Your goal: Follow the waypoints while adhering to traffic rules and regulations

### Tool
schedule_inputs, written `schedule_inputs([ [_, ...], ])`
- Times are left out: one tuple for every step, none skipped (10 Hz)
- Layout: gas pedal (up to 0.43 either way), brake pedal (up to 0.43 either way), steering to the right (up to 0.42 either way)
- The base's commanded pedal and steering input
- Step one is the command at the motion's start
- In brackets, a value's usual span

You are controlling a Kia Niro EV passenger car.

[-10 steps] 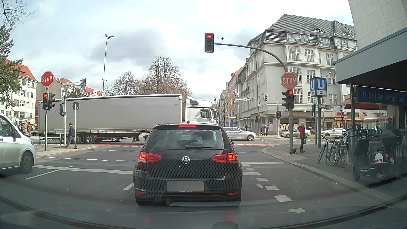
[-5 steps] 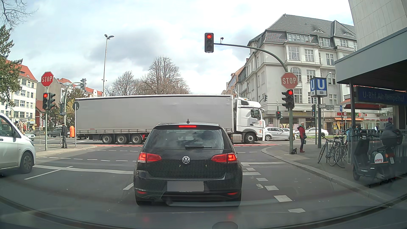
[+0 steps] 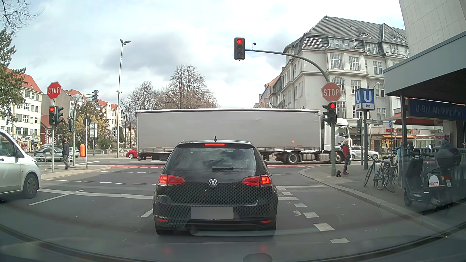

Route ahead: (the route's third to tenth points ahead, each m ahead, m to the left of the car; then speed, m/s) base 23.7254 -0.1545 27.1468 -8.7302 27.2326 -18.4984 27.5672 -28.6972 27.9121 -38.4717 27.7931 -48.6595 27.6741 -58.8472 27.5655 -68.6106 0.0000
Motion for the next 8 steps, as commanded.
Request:
schedule_inputs([
  [0.000,0.396,-0.062],
  [0.000,0.396,-0.062],
  [0.000,0.396,-0.062],
  [0.000,0.396,-0.062],
  [0.000,0.396,-0.062],
  [0.000,0.396,-0.062],
  [0.000,0.396,-0.062],
  [0.000,0.396,-0.062],
])
